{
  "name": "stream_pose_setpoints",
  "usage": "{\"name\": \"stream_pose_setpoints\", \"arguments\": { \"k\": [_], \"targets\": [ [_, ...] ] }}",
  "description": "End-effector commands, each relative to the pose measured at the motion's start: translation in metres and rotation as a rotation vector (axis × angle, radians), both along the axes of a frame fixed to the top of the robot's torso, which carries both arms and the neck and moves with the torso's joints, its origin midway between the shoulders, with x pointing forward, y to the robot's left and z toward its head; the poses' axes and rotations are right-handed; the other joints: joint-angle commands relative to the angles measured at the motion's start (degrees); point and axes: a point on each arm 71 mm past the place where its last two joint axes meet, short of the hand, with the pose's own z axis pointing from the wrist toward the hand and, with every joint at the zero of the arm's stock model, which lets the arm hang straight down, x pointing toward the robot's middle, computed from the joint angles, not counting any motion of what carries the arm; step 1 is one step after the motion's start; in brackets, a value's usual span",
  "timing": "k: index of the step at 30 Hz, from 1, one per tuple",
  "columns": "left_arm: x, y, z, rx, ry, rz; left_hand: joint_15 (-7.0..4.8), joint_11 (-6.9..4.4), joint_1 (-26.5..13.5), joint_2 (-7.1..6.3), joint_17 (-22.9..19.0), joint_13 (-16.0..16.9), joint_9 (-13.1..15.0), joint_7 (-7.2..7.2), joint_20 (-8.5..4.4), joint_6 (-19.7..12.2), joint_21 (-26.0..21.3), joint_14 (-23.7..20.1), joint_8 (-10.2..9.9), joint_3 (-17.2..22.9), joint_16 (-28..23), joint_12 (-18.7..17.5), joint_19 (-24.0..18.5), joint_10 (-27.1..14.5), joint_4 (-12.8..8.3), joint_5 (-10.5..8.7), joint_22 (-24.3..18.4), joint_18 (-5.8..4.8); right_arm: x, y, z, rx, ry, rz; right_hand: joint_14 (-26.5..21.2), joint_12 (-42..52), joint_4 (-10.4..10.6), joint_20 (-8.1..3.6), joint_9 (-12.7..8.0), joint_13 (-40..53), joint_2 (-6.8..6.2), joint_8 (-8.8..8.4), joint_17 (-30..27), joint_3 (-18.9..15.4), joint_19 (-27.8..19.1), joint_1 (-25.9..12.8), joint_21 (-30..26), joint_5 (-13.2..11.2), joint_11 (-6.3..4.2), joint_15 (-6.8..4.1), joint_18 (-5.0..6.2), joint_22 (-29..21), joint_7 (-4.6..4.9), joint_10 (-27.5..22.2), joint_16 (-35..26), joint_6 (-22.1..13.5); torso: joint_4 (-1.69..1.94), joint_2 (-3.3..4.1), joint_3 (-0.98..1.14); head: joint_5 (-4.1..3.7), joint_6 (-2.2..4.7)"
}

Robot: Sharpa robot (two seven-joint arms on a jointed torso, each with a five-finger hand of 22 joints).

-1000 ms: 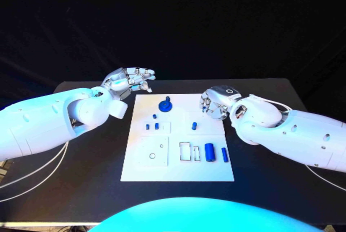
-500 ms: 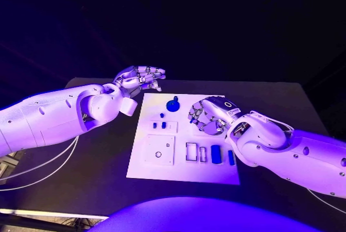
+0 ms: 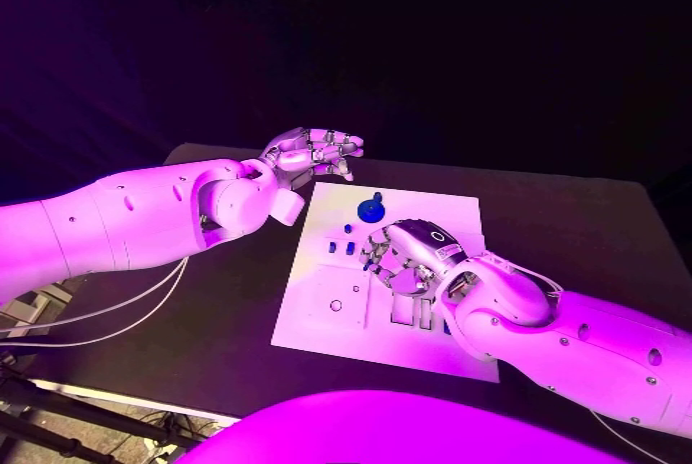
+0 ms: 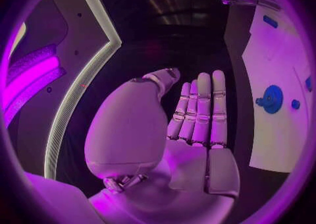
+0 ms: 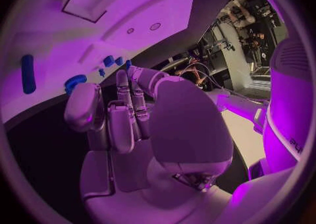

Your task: Assemble the parts on the task board

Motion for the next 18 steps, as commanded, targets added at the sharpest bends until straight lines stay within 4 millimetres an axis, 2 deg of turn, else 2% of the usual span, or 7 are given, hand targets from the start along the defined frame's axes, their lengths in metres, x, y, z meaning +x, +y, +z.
{"name": "stream_pose_setpoints", "arguments": {
  "k": [1, 4, 10, 18],
  "targets": [
    [0.000, -0.003, 0.002, -0.011, -0.014, -0.014, -0.06, 0.21, 0.05, 0.33, -0.05, -0.08, -0.05, 0.26, 0.09, -0.21, -0.32, -0.50, -0.17, -0.36, -0.37, -0.22, 0.28, -0.26, 0.00, 0.13, -0.05, 0.24, -0.001, 0.006, -0.006, -0.029, 0.012, 0.029, 2.44, -0.31, -0.30, -0.05, 0.07, 0.03, 0.09, -0.30, 0.00, 0.15, 0.05, -0.59, -0.58, 0.27, -2.97, -0.38, -0.72, 8.50, 0.17, 3.55, -0.10, 0.37, -0.07, 0.03, 0.03, 1.08, 0.00],
    [0.000, -0.004, 0.002, -0.012, -0.014, -0.017, -0.06, 0.21, 0.05, 0.33, -0.05, -0.08, -0.05, 0.26, 0.09, -0.21, -0.32, -0.50, -0.17, -0.36, -0.37, -0.22, 0.28, -0.26, 0.00, 0.13, -0.05, 0.24, -0.001, 0.009, -0.009, -0.042, 0.014, 0.027, 2.44, -0.31, -0.30, -0.05, 0.07, 0.03, 0.09, -0.30, 0.00, 0.15, 0.05, -0.59, -0.58, 0.27, -2.97, -0.38, -0.72, 8.50, 0.17, 3.55, -0.10, 0.37, 0.00, 0.05, 0.08, 1.21, 0.00],
    [0.000, -0.005, 0.002, -0.013, -0.013, -0.021, -0.06, 0.21, 0.05, 0.33, -0.05, -0.08, -0.05, 0.26, 0.09, -0.21, -0.32, -0.50, -0.17, -0.36, -0.37, -0.22, 0.28, -0.26, 0.00, 0.13, -0.05, 0.24, 0.000, 0.013, -0.016, -0.070, 0.022, 0.024, 2.42, -0.35, -0.30, -0.04, 0.08, 0.02, 0.11, -0.32, -0.11, 0.17, 0.03, -0.63, -0.65, 0.27, -2.96, -0.38, -0.71, 8.49, 0.19, 3.55, -0.16, 0.36, -0.11, -0.02, 0.09, 1.61, 0.00],
    [0.000, -0.005, 0.002, -0.013, -0.011, -0.024, -0.04, 0.21, 0.06, 0.34, -0.10, -0.11, -0.03, 0.24, 0.11, -0.09, -0.43, -0.52, -0.08, -0.42, -0.43, -0.21, 0.30, -0.28, -0.03, 0.12, -0.12, 0.24, 0.000, 0.015, -0.023, -0.090, 0.042, 0.031, 2.41, -0.41, -0.34, -0.03, 0.10, 0.01, 0.13, -0.35, -0.11, 0.21, 0.02, -0.66, -0.62, 0.27, -2.95, -0.37, -0.71, 8.49, 0.19, 3.57, -0.16, 0.35, -0.14, -0.04, 0.16, 1.56, 0.00]
  ]
}}
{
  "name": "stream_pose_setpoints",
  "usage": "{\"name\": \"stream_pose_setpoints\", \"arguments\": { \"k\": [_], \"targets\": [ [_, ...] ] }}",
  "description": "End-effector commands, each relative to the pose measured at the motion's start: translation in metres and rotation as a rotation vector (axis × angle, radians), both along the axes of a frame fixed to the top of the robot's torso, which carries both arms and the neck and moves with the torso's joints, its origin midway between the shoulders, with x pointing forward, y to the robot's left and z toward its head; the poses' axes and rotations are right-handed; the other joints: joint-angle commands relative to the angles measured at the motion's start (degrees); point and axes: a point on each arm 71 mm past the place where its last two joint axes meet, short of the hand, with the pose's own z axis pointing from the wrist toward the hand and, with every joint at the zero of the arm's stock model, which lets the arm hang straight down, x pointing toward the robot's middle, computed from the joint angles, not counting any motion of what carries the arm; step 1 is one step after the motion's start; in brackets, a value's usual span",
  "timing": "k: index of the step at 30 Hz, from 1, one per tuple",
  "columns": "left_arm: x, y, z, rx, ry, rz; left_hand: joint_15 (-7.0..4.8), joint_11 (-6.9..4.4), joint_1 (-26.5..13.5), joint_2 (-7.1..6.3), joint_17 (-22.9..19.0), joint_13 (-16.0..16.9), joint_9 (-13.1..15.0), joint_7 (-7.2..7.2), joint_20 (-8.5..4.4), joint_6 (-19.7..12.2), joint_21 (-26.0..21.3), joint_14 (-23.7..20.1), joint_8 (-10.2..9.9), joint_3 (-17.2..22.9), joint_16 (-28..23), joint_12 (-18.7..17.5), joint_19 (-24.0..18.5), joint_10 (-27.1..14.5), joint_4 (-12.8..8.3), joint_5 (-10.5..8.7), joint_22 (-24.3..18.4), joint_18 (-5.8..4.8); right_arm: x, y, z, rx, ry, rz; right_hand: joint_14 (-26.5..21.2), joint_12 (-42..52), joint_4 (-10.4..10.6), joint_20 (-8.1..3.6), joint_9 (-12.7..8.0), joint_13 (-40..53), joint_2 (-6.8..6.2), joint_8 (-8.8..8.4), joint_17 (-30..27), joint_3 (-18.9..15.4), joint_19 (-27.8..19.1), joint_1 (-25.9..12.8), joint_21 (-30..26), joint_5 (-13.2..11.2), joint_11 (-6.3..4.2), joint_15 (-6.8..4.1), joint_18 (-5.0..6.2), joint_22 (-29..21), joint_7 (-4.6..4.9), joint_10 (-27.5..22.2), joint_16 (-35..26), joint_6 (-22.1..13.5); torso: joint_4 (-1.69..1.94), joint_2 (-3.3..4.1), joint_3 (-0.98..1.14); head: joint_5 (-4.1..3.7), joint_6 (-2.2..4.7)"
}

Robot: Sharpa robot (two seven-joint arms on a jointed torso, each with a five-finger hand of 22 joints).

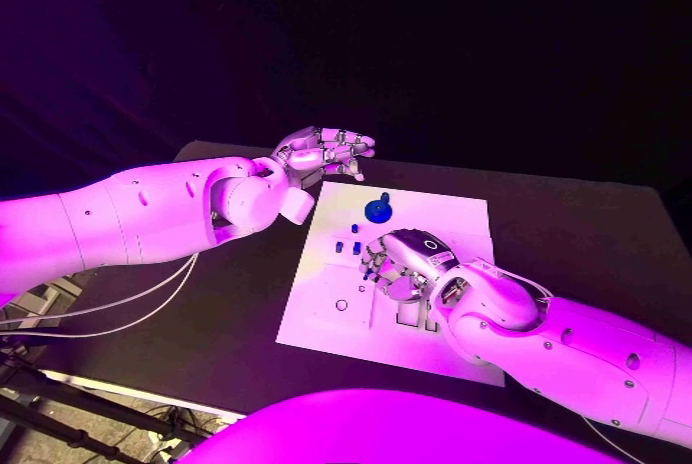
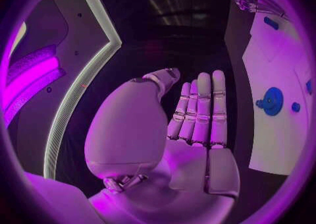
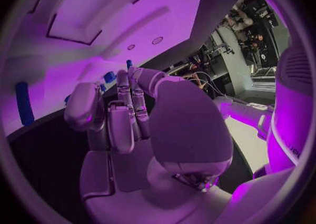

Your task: Assemble the parts on the task board

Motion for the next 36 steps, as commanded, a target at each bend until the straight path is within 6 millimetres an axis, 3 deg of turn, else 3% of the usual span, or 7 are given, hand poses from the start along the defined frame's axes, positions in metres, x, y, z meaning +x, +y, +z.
{"name": "stream_pose_setpoints", "arguments": {
  "k": [1, 6, 36],
  "targets": [
    [-0.0003, -0.0029, 0.0018, -0.011, -0.011, -0.019, -0.04, 0.21, 0.06, 0.34, -0.05, -0.05, -0.03, 0.24, 0.11, -0.09, -0.20, -0.52, -0.08, -0.43, -0.20, -0.21, 0.30, -0.29, -0.03, 0.12, -0.05, 0.24, -0.0016, 0.0018, -0.0036, -0.034, 0.011, 0.020, 2.41, -0.17, -0.18, -0.04, 0.06, 0.03, 0.00, -0.13, -0.04, 0.05, 0.02, -0.52, -0.18, 0.32, -2.53, -0.37, -0.71, 8.45, 0.07, 2.99, -0.16, 0.23, -0.04, -0.03, 0.04, 0.00, 0.00],
    [-0.0002, -0.0036, 0.0016, -0.012, -0.009, -0.023, -0.04, 0.21, 0.06, 0.34, -0.05, -0.05, -0.03, 0.24, 0.11, -0.09, -0.20, -0.52, -0.08, -0.43, -0.20, -0.21, 0.30, -0.29, -0.03, 0.12, -0.05, 0.24, -0.0017, 0.0030, -0.0060, -0.042, 0.019, 0.026, 2.39, -0.23, -0.21, -0.03, 0.08, 0.02, 0.00, -0.15, -0.14, 0.08, -0.02, -0.56, -0.31, 0.32, -2.52, -0.37, -0.69, 8.41, 0.08, 3.00, -0.21, 0.22, 0.06, -0.01, 0.01, -0.38, 0.00],
    [-0.0004, -0.0038, 0.0011, -0.008, -0.004, -0.031, -0.04, 0.21, 0.05, 0.34, -0.08, -0.07, -0.02, 0.23, 0.12, -0.05, -0.27, -0.53, -0.04, -0.47, -0.24, -0.20, 0.32, -0.31, -0.04, 0.12, -0.09, 0.24, -0.0057, 0.0072, -0.0135, -0.055, 0.041, 0.035, 2.36, -0.41, -0.33, 0.00, 0.13, -0.01, 0.07, -0.23, -0.21, 0.17, -0.05, -0.68, -0.31, 0.30, -2.50, -0.36, -0.68, 8.40, 0.11, 3.09, -0.25, 0.20, 0.00, -0.02, 0.04, -0.06, 0.00]
  ]
}}
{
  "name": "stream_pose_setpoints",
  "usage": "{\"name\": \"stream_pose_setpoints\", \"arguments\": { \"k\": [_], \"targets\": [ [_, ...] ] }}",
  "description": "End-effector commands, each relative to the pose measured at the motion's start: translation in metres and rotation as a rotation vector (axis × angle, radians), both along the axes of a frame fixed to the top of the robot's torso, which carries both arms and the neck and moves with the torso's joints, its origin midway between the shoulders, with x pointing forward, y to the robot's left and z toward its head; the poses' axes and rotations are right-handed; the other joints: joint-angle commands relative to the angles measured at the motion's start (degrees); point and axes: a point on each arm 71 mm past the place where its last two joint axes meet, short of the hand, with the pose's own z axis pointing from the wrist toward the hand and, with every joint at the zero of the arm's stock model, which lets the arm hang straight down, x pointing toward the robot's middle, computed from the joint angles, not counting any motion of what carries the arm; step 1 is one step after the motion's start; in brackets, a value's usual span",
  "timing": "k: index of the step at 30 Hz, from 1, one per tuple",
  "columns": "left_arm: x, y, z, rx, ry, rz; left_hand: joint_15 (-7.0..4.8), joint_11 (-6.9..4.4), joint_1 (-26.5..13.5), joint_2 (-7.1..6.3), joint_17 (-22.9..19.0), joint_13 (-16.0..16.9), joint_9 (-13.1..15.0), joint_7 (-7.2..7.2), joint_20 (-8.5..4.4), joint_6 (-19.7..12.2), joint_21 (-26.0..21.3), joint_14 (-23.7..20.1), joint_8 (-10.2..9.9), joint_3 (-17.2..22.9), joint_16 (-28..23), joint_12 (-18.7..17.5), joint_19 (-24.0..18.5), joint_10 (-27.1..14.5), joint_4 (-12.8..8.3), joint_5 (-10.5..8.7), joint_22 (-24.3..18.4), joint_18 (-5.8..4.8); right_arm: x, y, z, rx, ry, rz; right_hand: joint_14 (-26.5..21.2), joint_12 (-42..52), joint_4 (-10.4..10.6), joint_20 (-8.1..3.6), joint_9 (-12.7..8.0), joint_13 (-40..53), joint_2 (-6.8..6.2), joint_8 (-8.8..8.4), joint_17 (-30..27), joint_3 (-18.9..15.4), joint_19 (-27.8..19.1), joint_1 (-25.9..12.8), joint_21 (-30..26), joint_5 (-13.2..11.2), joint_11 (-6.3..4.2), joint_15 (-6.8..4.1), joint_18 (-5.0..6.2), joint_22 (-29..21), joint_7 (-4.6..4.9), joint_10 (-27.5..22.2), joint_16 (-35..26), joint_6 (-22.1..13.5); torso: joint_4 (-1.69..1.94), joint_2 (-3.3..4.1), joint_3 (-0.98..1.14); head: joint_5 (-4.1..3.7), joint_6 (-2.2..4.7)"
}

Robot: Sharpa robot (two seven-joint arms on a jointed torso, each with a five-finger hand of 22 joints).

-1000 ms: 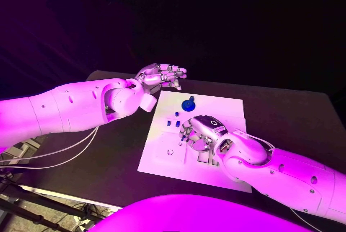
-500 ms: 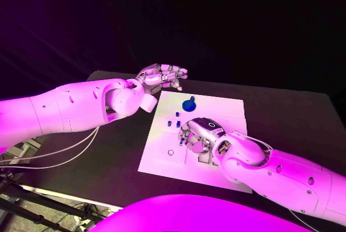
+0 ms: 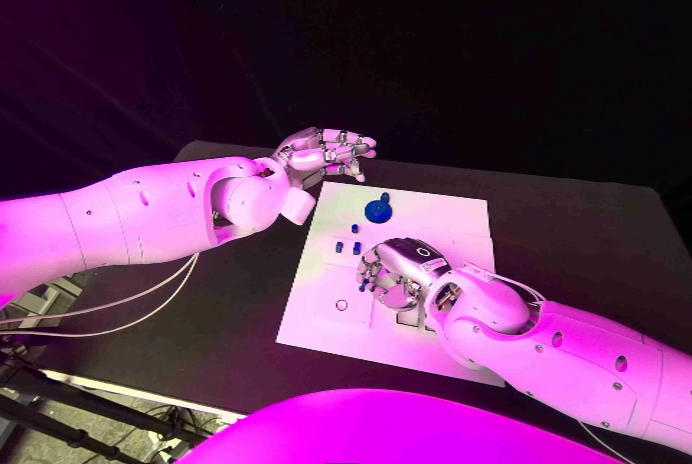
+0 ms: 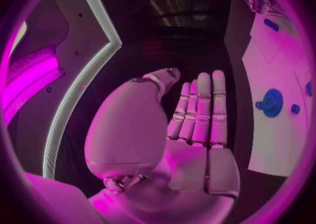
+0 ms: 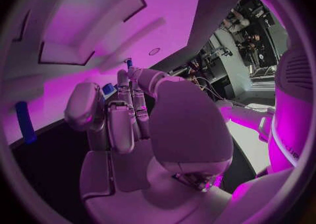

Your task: Assemble the parts on the task board

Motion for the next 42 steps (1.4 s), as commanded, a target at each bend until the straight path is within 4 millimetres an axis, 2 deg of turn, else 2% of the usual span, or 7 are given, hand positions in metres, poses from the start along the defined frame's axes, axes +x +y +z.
{"name": "stream_pose_setpoints", "arguments": {
  "k": [1, 7, 14, 35, 42],
  "targets": [
    [0.000, -0.003, 0.001, -0.008, -0.006, -0.022, -0.04, 0.21, 0.05, 0.34, -0.09, -0.08, -0.03, 0.23, 0.12, -0.05, -0.28, -0.53, -0.04, -0.32, -0.24, -0.20, 0.32, -0.31, 0.12, 0.12, -0.05, 0.24, -0.001, 0.001, -0.002, -0.016, 0.003, 0.012, 2.36, -0.07, -0.33, -0.01, 0.08, 0.04, 0.16, 0.11, -0.12, 0.17, -0.05, -0.60, -0.31, 0.10, -2.37, -0.36, -0.68, 8.42, 0.13, 2.81, -0.25, 0.22, 0.00, 0.00, 0.02, -0.11, 0.00],
    [0.000, -0.003, 0.001, -0.008, -0.006, -0.024, -0.04, 0.21, 0.05, 0.34, -0.09, -0.08, -0.03, 0.23, 0.12, -0.05, -0.28, -0.53, -0.04, -0.32, -0.24, -0.20, 0.32, -0.31, 0.12, 0.12, -0.05, 0.24, 0.000, 0.002, -0.005, -0.025, 0.004, 0.001, 2.36, -0.07, -0.33, -0.01, 0.08, 0.04, 0.16, 0.11, -0.12, 0.17, -0.05, -0.60, -0.31, 0.10, -2.37, -0.36, -0.68, 8.42, 0.13, 2.81, -0.25, 0.22, 0.13, 0.03, 0.04, -0.06, 0.00],
    [0.000, -0.003, 0.001, -0.007, -0.006, -0.025, -0.04, 0.21, 0.05, 0.34, -0.09, -0.08, -0.03, 0.23, 0.12, -0.05, -0.28, -0.53, -0.04, -0.32, -0.24, -0.20, 0.32, -0.31, 0.12, 0.12, -0.05, 0.24, 0.002, 0.002, -0.007, -0.033, -0.002, -0.016, 2.35, -0.13, -0.37, 0.00, 0.10, 0.03, 0.18, 0.08, -0.19, 0.20, -0.09, -0.63, -0.43, 0.10, -2.36, -0.36, -0.66, 8.39, 0.15, 2.83, -0.29, 0.21, -0.02, 0.00, -0.01, -0.14, 0.00],
    [-0.001, -0.003, 0.001, -0.005, -0.005, -0.031, -0.02, 0.23, 0.03, 0.40, -0.20, -0.17, -0.05, 0.25, 0.15, -0.03, -0.52, -0.50, 0.04, -0.48, -0.35, -0.20, 0.47, -0.42, 0.08, 0.12, -0.22, 0.27, -0.006, 0.005, -0.014, -0.065, 0.023, 0.024, 2.34, -0.26, -0.47, 0.01, 0.14, 0.00, 0.19, 0.02, -0.19, 0.25, -0.15, -0.70, -0.60, 0.09, -2.33, -0.34, -0.63, 8.34, 0.18, 2.86, -0.29, 0.17, -0.01, -0.02, -0.08, -0.19, 0.00],
    [-0.001, -0.002, 0.001, -0.003, -0.004, -0.029, -0.02, 0.23, 0.03, 0.40, -0.20, -0.17, -0.05, 0.25, 0.15, -0.03, -0.52, -0.50, 0.04, -0.48, -0.35, -0.20, 0.47, -0.42, 0.08, 0.12, -0.22, 0.27, -0.006, 0.003, -0.015, -0.075, 0.020, 0.016, 2.32, -0.37, -0.53, 0.02, 0.16, -0.02, 0.17, -0.03, -0.30, 0.25, -0.19, -0.80, -0.65, 0.07, -2.31, -0.30, -0.61, 8.33, 0.20, 2.84, -0.34, 0.13, -0.01, -0.05, -0.01, -0.11, 0.00]
  ]
}}
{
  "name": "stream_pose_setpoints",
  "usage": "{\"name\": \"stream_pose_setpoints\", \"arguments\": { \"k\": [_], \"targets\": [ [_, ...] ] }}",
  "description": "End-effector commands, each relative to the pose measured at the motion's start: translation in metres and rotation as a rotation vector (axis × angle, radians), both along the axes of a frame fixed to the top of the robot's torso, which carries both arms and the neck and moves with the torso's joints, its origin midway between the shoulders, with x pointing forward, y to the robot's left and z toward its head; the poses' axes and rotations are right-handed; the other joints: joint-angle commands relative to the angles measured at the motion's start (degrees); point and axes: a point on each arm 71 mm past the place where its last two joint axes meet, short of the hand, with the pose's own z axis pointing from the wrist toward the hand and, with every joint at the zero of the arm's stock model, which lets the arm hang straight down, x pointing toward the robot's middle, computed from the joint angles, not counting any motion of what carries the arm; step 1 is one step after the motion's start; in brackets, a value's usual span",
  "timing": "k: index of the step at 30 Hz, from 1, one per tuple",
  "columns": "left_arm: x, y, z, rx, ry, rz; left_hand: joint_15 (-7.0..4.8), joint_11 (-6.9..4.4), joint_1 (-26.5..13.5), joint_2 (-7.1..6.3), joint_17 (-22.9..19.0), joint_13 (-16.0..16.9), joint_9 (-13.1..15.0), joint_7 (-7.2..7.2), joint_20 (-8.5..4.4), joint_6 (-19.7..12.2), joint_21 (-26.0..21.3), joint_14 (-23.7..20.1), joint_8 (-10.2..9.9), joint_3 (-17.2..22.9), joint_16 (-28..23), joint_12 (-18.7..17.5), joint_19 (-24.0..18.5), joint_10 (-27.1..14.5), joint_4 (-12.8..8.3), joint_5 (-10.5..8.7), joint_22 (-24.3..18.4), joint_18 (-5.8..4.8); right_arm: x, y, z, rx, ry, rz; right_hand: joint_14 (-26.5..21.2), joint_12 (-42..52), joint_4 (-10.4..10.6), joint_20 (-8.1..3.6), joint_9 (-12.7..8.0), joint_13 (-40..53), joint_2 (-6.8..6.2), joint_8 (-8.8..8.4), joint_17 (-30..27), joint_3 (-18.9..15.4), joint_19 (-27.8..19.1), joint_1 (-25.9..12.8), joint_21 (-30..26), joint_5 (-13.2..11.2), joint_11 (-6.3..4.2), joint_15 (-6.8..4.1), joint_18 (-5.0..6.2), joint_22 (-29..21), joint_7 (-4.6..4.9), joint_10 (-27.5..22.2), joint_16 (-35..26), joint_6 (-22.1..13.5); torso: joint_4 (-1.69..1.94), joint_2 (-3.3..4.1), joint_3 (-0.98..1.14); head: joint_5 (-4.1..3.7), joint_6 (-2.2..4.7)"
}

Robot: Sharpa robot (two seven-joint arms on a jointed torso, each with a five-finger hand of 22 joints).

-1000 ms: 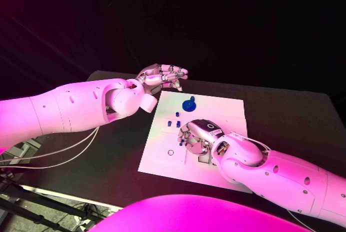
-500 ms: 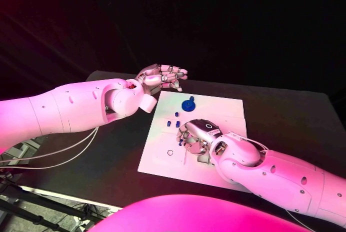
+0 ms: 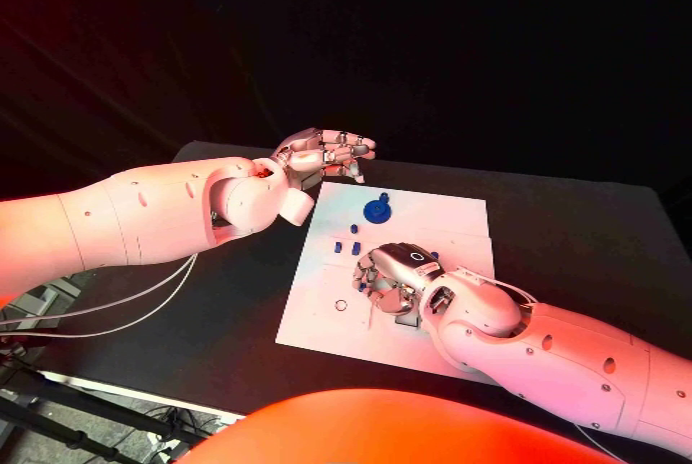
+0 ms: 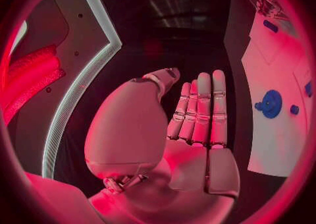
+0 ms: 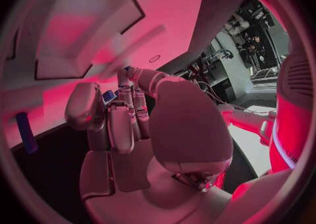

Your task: Assemble the parts on the task board

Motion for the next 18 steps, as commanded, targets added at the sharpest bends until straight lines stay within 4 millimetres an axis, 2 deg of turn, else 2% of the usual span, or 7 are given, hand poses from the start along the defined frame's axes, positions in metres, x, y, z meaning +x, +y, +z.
{"name": "stream_pose_setpoints", "arguments": {
  "k": [1, 5, 7, 10, 11, 15, 18],
  "targets": [
    [-0.0002, -0.0016, 0.0014, -0.007, -0.006, -0.018, -0.02, 0.02, 0.03, 0.40, -0.05, -0.06, -0.05, 0.25, -0.06, -0.03, -0.12, -0.50, 0.05, -0.31, -0.35, -0.20, 0.26, -0.21, -0.08, 0.12, -0.05, 0.26, -0.0026, -0.0022, -0.0062, -0.044, 0.011, 0.009, 2.31, 0.02, -0.42, 0.02, 0.01, 0.08, 0.00, 0.11, -0.06, 0.11, -0.24, -0.53, -0.28, 0.21, -1.78, -0.30, -0.59, 8.31, 0.27, 1.92, -0.35, 0.00, 0.00, 0.01, 0.06, 0.10, 0.00],
    [-0.0002, -0.0016, 0.0013, -0.007, -0.005, -0.018, -0.02, 0.02, 0.03, 0.40, -0.05, -0.06, -0.05, 0.25, -0.06, -0.03, -0.12, -0.50, 0.05, -0.31, -0.35, -0.20, 0.26, -0.21, -0.08, 0.12, -0.05, 0.26, -0.0018, -0.0031, -0.0059, -0.036, 0.005, -0.003, 2.25, -1.09, -0.85, 0.22, -0.01, -0.16, -0.09, -0.73, -0.23, 0.07, -0.59, -1.12, -0.90, 0.16, -1.27, 0.10, -0.51, 8.13, 0.82, 1.11, -0.43, -1.03, 0.02, -0.01, 0.02, 0.00, 0.00],
    [-0.0002, -0.0016, 0.0013, -0.007, -0.005, -0.018, -0.02, 0.02, 0.03, 0.40, -0.05, -0.06, -0.05, 0.25, -0.06, -0.03, -0.12, -0.50, 0.05, -0.31, -0.35, -0.20, 0.26, -0.21, -0.08, 0.12, -0.05, 0.26, -0.0012, -0.0035, -0.0055, -0.027, 0.002, -0.009, 2.21, -2.75, -0.78, 0.69, -0.45, -0.59, -0.63, -2.51, -0.25, -0.44, -1.23, -2.36, -2.35, 0.12, -0.35, 0.97, -0.35, 7.77, 1.71, -0.97, -0.40, -3.45, 0.00, -0.02, 0.01, -0.02, 0.00],
    [-0.0002, -0.0014, 0.0012, -0.006, -0.005, -0.018, -0.02, 0.02, 0.06, 0.45, -0.13, -0.11, -0.07, 0.25, -0.04, -0.01, -0.29, -0.50, 0.10, -0.40, -0.44, -0.17, 0.35, -0.24, -0.14, 0.11, -0.16, 0.27, -0.0005, -0.0040, -0.0043, -0.008, -0.006, -0.018, 1.90, -4.54, -0.67, 1.41, -0.99, -1.30, -1.64, -4.56, -1.19, -1.00, -2.25, -3.51, -4.98, 0.10, 0.65, 1.75, -0.02, 7.14, 2.15, -4.54, -0.87, -5.93, -0.07, 0.00, 0.05, -0.02, 0.00],
    [-0.0001, -0.0013, 0.0012, -0.006, -0.004, -0.018, -0.02, 0.02, 0.06, 0.45, -0.13, -0.11, -0.07, 0.25, -0.04, -0.01, -0.29, -0.50, 0.10, -0.40, -0.44, -0.17, 0.35, -0.24, -0.14, 0.11, -0.16, 0.27, -0.0003, -0.0042, -0.0038, -0.002, -0.010, -0.022, 1.35, -5.28, -0.63, 1.86, -1.23, -1.72, -2.34, -5.69, -2.56, -1.33, -3.19, -4.03, -7.55, 0.77, 1.15, 2.15, 0.34, 6.55, 2.35, -6.69, -1.70, -7.13, -0.07, 0.01, 0.07, -0.09, 0.00],
    [-0.0001, -0.0011, 0.0011, -0.006, -0.003, -0.019, -0.02, 0.02, 0.06, 0.44, -0.14, -0.11, -0.07, 0.24, -0.04, -0.02, -0.30, -0.50, 0.10, -0.41, -0.44, -0.17, 0.36, -0.25, -0.14, 0.11, -0.17, 0.27, 0.0000, -0.0062, -0.0014, 0.025, -0.024, -0.035, -0.05, -5.65, -0.89, 2.54, -1.39, -2.14, -3.16, -7.18, -5.75, -2.31, -5.02, -4.15, -12.37, 1.01, 1.77, 2.66, 1.10, 5.49, 2.19, -10.09, -3.61, -8.55, -0.04, 0.01, 0.06, -0.33, 0.00],
    [0.0000, -0.0010, 0.0009, -0.006, -0.001, -0.021, -0.02, 0.02, 0.06, 0.44, -0.14, -0.11, -0.07, 0.24, -0.04, -0.02, -0.30, -0.50, 0.10, -0.41, -0.44, -0.17, 0.36, -0.25, -0.14, 0.11, -0.17, 0.27, -0.0007, -0.0084, 0.0001, 0.037, -0.030, -0.041, -0.27, -5.53, -0.95, 2.67, -1.38, -2.15, -3.12, -7.41, -6.26, -2.49, -5.19, -4.04, -12.72, 1.07, 1.87, 2.72, 1.16, 5.41, 2.05, -10.66, -3.88, -8.71, -0.02, 0.00, 0.05, -0.47, 0.00]
  ]
}}
